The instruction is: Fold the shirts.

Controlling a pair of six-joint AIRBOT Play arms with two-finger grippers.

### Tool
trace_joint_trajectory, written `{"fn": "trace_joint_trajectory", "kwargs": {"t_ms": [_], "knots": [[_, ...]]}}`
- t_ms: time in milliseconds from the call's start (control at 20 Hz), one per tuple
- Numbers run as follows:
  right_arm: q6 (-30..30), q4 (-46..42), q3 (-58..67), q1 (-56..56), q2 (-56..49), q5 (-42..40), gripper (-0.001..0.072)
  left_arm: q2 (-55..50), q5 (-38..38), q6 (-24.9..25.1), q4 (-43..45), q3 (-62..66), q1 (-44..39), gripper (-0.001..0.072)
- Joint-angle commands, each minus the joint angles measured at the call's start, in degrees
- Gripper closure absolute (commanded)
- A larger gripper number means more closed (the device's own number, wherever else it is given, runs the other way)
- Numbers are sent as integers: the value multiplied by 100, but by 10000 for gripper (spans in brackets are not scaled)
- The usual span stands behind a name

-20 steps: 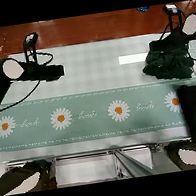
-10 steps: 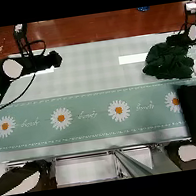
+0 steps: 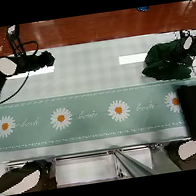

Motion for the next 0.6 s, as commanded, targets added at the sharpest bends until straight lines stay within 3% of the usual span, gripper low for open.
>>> {"fn": "trace_joint_trajectory", "kwargs": {"t_ms": [0, 150, 300, 400, 550], "knots": [[-1080, 1462, 52, -2, -111, 863, 691, 35, -918, -96, -2, 407, 256, 203], [-1902, 2533, 505, 22, 424, 1202, 691, 192, -2750, 343, -4, 990, 592, 203], [-2155, 2907, 1189, 240, 1373, 911, 691, 772, -3779, 446, -7, 863, 713, 202], [-2184, 2898, 1659, 494, 2015, 732, 691, 1484, -3821, 442, -59, 205, 640, 202], [-2402, 2894, 2100, 992, 2820, 693, 691, 2817, -3257, 420, -590, -1276, 605, 202]]}}
